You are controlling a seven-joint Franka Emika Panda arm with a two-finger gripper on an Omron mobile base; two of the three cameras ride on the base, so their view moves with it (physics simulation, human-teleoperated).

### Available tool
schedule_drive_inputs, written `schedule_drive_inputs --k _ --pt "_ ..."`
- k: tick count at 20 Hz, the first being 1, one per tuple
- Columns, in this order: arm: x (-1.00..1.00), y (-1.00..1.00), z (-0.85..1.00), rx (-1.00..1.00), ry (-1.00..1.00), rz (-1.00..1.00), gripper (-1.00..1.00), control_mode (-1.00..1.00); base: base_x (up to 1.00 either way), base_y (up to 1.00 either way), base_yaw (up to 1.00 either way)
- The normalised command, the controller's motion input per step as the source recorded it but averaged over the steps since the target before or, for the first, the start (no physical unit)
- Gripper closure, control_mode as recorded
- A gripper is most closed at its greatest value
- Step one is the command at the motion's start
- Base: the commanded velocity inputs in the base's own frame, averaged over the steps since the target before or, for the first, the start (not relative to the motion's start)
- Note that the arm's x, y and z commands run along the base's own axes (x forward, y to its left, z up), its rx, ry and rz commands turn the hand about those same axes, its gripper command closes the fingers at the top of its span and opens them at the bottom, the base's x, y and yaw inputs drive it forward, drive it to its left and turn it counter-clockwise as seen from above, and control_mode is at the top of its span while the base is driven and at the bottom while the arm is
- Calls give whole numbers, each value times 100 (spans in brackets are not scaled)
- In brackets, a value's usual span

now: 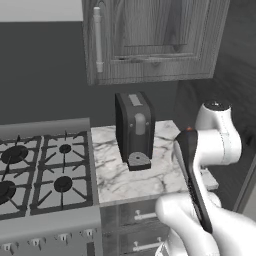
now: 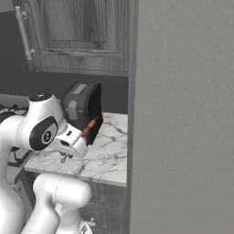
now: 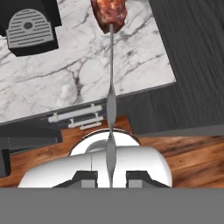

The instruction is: Store the kebab skewer in the freezer for long-term storage. Close the freezer door after placing the cooked food.

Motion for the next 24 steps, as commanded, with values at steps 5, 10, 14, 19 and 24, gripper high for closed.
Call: schedule_drive_inputs --k 5,10,14,19,24 --pt "0 18 0 0 0 0 100 -100 0 0 0" --pt "0 1 0 0 0 0 100 -100 0 0 0" --pt "0 0 0 0 0 0 100 -100 0 0 0" --pt "-5 0 0 0 -1 0 100 100 -13 0 0" --pt "0 0 0 0 0 0 100 100 -45 0 0"
